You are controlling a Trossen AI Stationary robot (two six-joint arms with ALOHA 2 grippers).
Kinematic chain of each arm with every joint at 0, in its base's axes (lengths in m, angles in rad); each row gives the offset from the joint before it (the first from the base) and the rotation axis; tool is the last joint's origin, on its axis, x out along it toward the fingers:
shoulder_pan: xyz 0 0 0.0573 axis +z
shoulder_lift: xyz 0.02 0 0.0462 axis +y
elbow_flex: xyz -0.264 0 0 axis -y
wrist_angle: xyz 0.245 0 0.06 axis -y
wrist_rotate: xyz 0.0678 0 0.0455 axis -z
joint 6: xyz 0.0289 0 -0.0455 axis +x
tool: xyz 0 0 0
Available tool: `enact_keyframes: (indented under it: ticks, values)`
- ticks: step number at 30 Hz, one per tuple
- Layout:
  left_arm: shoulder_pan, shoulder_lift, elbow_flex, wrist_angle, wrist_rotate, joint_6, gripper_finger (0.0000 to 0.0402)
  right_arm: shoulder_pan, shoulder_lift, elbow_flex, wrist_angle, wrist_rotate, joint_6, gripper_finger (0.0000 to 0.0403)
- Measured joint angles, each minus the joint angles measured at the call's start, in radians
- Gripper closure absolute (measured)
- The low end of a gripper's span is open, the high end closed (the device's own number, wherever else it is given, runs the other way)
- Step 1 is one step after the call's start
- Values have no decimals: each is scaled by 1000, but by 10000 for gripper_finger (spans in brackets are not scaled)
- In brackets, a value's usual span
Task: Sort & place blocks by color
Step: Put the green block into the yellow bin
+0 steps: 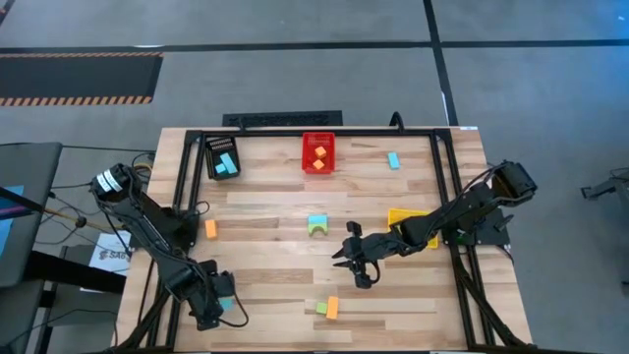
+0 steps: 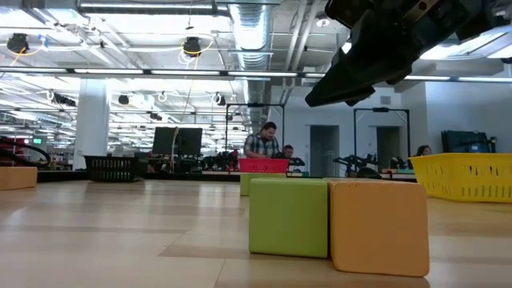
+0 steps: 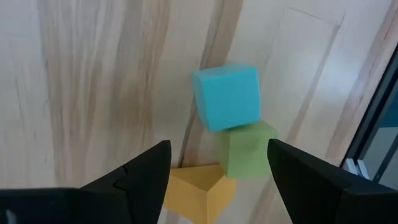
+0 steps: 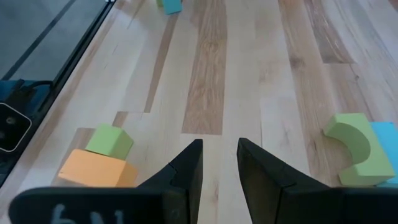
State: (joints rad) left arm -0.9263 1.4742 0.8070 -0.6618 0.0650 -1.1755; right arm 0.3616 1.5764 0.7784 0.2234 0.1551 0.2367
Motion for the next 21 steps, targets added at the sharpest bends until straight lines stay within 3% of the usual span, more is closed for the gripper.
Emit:
enact_keyframes:
  ticks: [11,21]
  values:
    - [-10,-9,33,-33,-46,30,148,-4,0,0,0,0,0,281]
    - [-13,-114,89,-126,-132,-47,148,-4,0,0,1,0,0,281]
